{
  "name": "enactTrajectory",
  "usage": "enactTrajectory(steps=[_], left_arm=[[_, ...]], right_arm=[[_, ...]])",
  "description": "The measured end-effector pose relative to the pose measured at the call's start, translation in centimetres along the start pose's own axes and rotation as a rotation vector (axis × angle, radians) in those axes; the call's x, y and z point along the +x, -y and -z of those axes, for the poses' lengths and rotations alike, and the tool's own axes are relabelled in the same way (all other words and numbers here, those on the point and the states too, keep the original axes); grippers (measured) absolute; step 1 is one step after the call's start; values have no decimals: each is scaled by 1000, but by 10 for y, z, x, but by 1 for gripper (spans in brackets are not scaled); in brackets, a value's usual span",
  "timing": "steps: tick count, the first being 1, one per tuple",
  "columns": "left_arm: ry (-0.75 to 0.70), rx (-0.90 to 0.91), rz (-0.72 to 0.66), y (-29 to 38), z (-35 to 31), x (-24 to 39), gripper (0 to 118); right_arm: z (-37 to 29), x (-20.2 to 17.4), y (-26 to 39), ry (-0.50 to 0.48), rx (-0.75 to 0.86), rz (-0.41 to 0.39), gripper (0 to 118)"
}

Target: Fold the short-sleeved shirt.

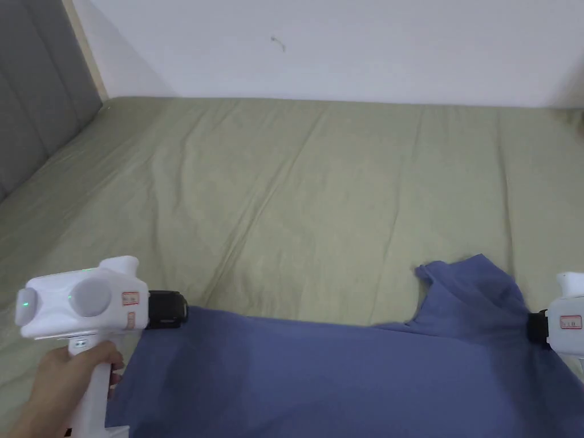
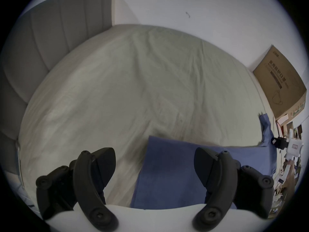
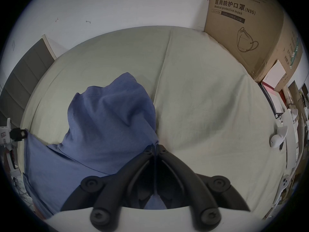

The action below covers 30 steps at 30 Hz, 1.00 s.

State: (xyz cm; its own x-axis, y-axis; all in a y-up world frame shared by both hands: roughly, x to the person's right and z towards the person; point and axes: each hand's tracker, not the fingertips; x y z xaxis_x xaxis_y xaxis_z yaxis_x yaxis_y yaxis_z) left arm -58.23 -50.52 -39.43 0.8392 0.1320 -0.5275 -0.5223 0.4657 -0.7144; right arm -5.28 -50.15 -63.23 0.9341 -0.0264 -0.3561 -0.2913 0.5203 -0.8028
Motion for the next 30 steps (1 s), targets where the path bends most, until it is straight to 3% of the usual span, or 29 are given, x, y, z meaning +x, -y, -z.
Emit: enactTrajectory(steps=[2,3,4,5,6,8,18,25,27,30], left_arm=[[-56,-37,-17,5,16,3,59],[-79,12,25,8,13,4,57],[-62,8,13,8,4,5,45],[-67,21,36,6,-4,7,6],[-82,47,77,6,-11,7,0],[-15,24,26,5,-20,4,0],[-5,178,156,40,-154,8,0],[9,163,163,139,-217,-16,0],[0,118,168,172,-215,-23,0],[-27,10,187,214,-192,-31,0]], right_arm=[[0,-1,0,4,-2,0,0],[-2,0,-1,3,-2,3,0],[-5,-1,-1,-5,0,11,0],[-7,0,-3,-22,-1,18,0],[-11,0,-3,-24,3,22,0],[-23,-1,-4,-30,20,31,0],[-139,5,23,-39,138,7,0],[-218,25,124,-107,150,96,0],[-224,29,163,-109,109,112,0],[-211,36,219,-128,8,212,0]])
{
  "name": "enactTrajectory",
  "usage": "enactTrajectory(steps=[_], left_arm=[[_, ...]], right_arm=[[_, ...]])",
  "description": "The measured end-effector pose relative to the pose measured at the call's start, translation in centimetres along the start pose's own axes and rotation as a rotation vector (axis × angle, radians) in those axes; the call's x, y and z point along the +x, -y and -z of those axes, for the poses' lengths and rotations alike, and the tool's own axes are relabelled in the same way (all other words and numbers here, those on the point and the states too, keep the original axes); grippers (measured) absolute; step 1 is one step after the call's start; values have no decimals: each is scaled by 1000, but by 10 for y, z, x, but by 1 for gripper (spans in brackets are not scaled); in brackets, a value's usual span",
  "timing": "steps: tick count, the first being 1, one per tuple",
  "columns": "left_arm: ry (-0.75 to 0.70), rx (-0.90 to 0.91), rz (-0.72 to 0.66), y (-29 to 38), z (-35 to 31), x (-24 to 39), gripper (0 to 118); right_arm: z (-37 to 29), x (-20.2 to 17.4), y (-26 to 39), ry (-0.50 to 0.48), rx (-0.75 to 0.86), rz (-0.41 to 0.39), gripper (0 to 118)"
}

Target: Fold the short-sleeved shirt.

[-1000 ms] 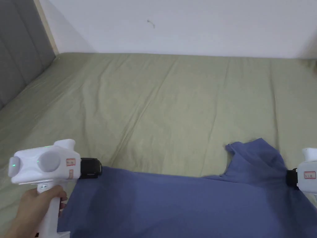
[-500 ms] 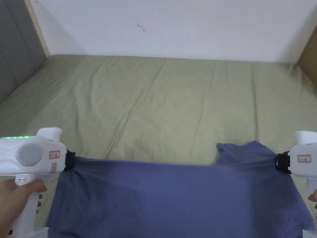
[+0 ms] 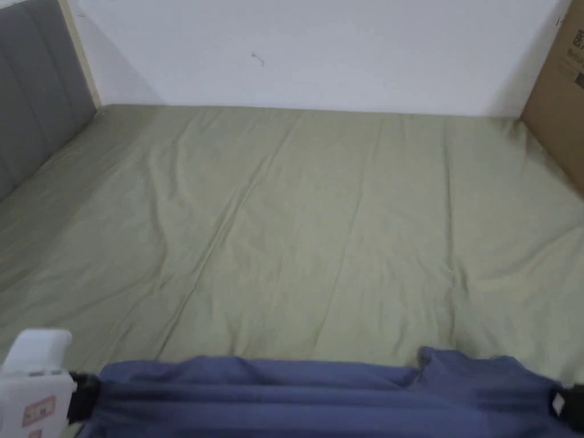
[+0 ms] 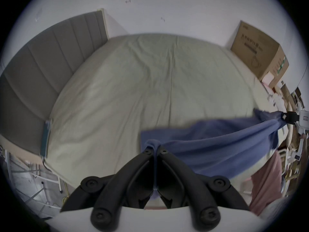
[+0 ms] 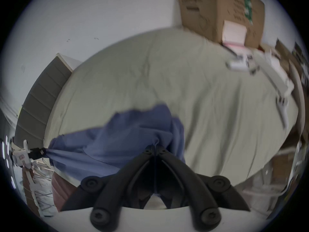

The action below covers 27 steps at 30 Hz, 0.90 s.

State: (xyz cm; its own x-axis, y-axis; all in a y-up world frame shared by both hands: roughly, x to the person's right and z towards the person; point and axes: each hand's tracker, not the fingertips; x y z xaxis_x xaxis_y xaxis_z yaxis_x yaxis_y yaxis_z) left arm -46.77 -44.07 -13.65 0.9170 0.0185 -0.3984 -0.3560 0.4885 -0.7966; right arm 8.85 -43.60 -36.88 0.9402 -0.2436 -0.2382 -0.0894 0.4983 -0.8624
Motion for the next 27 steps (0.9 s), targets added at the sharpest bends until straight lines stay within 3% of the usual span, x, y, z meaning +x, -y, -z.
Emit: enactTrajectory(steps=[2,4,5,6,8,10,13,14,15,16,17,19,23,25,27], left_arm=[[21,-31,-30,20,16,-2,0],[23,-75,-35,31,27,-4,2],[25,-58,-31,35,28,-4,13],[34,-44,-39,35,25,-5,34],[20,-39,-72,30,21,-9,91],[6,36,-103,27,7,-12,91],[35,102,-167,20,-17,-12,89],[64,121,-185,18,-23,-14,71],[102,150,-207,19,-30,-15,41],[128,186,-226,21,-36,-12,4],[140,191,-232,22,-35,-12,0],[102,174,-260,33,-26,-13,0],[97,157,-276,51,-26,-15,1],[108,152,-307,54,-23,-28,22],[120,111,-375,58,-16,-39,73]], right_arm=[[13,10,29,14,-38,27,0],[19,9,49,38,-50,-19,0],[18,5,53,58,-34,-55,8],[17,1,53,77,-22,-62,23],[11,-5,48,74,-8,-55,61],[1,-18,37,101,52,-81,63],[-15,-47,23,138,175,-205,63],[-19,-55,19,112,206,-229,57],[-22,-66,14,71,223,-237,38],[-22,-76,12,44,244,-241,5],[-19,-85,12,39,270,-238,0],[-4,-102,17,50,265,-243,0],[25,-129,29,-57,187,-258,0],[32,-146,36,-60,194,-280,0],[42,-156,35,-85,178,-297,0]])
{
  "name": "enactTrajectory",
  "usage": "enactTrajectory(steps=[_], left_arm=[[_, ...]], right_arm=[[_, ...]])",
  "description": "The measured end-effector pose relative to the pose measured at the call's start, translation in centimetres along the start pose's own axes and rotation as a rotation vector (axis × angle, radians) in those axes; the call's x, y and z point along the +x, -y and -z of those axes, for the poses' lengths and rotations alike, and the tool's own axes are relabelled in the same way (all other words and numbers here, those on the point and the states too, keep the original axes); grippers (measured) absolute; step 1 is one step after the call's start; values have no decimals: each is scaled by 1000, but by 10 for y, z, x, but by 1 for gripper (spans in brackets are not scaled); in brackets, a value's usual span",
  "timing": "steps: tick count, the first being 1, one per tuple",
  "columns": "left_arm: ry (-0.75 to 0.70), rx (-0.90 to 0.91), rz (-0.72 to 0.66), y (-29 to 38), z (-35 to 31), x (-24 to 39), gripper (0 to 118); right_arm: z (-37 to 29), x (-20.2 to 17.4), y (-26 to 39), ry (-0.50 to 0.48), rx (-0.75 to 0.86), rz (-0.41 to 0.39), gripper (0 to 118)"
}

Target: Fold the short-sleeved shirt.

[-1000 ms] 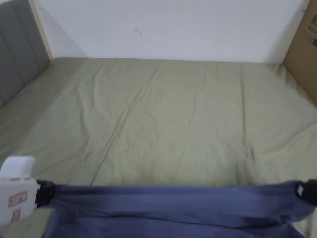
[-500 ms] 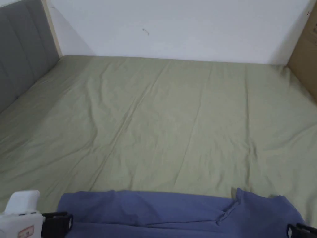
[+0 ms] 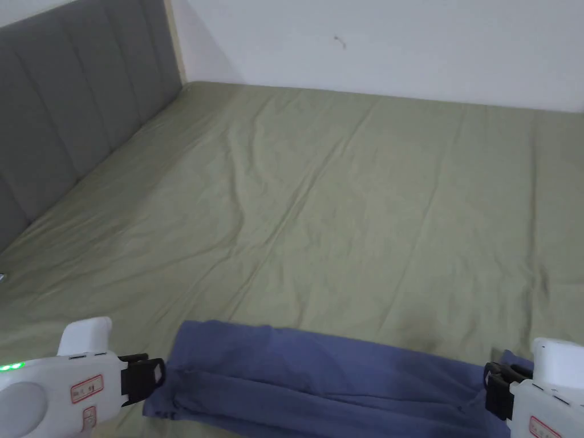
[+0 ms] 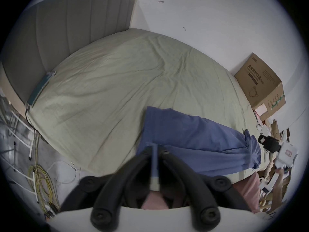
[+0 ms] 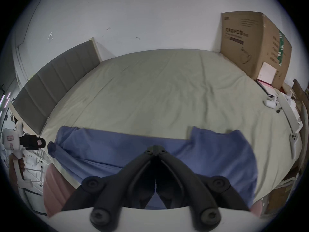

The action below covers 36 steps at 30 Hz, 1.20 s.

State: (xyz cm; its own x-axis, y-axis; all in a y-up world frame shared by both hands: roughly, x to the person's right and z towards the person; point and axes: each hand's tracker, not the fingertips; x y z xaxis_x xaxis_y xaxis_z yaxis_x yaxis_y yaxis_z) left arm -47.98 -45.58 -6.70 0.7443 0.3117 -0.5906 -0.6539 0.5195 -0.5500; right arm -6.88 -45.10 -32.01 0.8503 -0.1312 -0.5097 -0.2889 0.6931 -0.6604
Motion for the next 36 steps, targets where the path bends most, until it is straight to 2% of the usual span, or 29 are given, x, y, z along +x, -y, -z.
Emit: enactTrajectory(steps=[3,4,7,8,10,13,14,15,17,18,20,25,31,36], left_arm=[[36,-43,-70,-2,17,-18,101],[33,-77,-91,-1,24,-20,116],[109,-49,-147,1,43,-29,115],[128,-93,-211,2,54,-33,112],[195,-130,-288,5,71,-37,95],[12,-68,-214,8,68,-27,41],[-7,-61,-186,8,66,-27,22],[18,-62,-205,8,63,-30,10],[117,-71,-250,3,56,-32,7],[57,-66,-231,0,51,-24,7],[7,-53,-102,-6,43,-6,7],[90,51,-20,-32,8,44,7],[168,136,293,-49,-24,151,7],[356,75,512,-16,-9,243,7]], right_arm=[[10,-13,-2,-46,-19,6,0],[13,-17,-3,-49,-24,3,0],[17,-25,-3,-61,-40,-16,0],[19,-26,-2,-64,-46,-18,0],[22,-24,-1,-69,-63,-23,0],[23,-23,3,-68,-86,-12,0],[24,-20,5,-70,-93,-4,0],[22,-21,6,-70,-97,7,0],[25,-17,8,-75,-109,13,0],[25,-15,9,-64,-110,15,0],[23,-10,9,-51,-110,28,0],[14,13,10,-27,-99,81,0],[-6,47,10,-5,-64,173,0],[-15,75,19,31,-58,248,0]])
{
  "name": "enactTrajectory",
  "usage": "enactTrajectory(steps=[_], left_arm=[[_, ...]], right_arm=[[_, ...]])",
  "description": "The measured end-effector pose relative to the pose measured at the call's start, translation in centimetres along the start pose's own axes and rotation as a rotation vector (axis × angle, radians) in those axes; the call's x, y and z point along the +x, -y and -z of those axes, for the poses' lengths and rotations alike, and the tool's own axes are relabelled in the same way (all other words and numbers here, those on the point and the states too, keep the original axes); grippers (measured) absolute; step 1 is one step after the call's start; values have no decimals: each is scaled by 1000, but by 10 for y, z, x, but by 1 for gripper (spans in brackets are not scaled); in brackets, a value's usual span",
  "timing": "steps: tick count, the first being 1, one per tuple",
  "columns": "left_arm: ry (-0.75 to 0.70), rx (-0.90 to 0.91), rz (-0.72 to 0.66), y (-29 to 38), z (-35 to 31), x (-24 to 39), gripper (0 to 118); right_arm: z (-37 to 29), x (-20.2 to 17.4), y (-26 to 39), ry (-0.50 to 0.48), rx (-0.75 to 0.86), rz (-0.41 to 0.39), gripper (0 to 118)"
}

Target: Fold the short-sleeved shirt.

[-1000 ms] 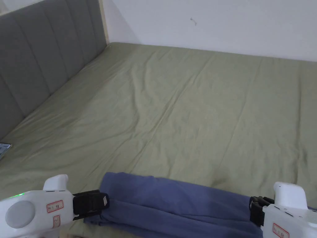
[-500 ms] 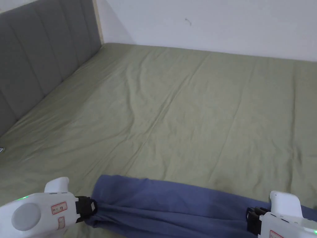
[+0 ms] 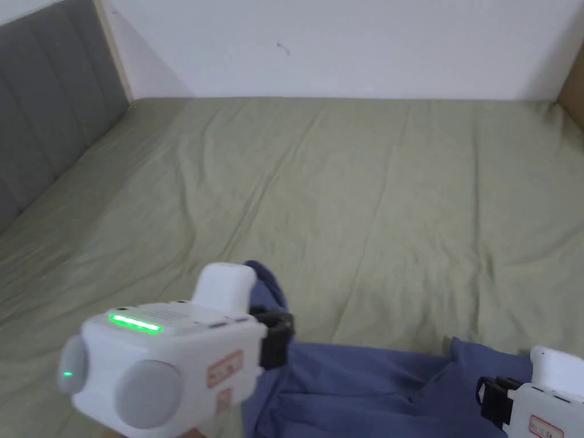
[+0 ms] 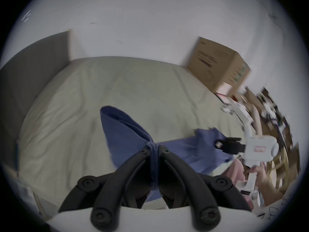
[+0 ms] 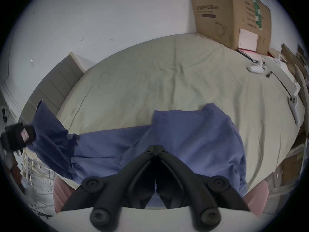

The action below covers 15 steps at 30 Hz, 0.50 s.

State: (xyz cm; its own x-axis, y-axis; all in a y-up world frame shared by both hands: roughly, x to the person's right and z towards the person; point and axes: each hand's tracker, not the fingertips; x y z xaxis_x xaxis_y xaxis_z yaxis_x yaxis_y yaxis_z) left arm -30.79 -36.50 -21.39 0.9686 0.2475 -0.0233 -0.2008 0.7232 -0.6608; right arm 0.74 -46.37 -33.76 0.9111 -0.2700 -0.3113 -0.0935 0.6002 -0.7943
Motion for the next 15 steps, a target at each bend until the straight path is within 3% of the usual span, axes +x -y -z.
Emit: enactTrajectory(steps=[4,5,7,8,9,12,13,15], left_arm=[[142,-137,131,26,56,45,10],[168,-167,154,37,74,50,29],[136,-265,143,53,105,57,91],[106,-307,84,62,120,57,97],[135,-317,28,68,126,52,91],[161,-291,-135,67,114,35,87],[180,-247,-149,61,104,29,78],[204,-149,-220,53,82,16,17]], right_arm=[[-7,17,10,20,1,39,0],[-9,21,13,34,-1,45,0],[-10,29,17,44,-8,62,0],[-12,32,19,50,-16,78,0],[-15,35,21,52,-17,94,0],[-28,39,26,47,-6,112,0],[-31,39,27,53,0,110,0],[-35,39,27,61,5,104,0]])
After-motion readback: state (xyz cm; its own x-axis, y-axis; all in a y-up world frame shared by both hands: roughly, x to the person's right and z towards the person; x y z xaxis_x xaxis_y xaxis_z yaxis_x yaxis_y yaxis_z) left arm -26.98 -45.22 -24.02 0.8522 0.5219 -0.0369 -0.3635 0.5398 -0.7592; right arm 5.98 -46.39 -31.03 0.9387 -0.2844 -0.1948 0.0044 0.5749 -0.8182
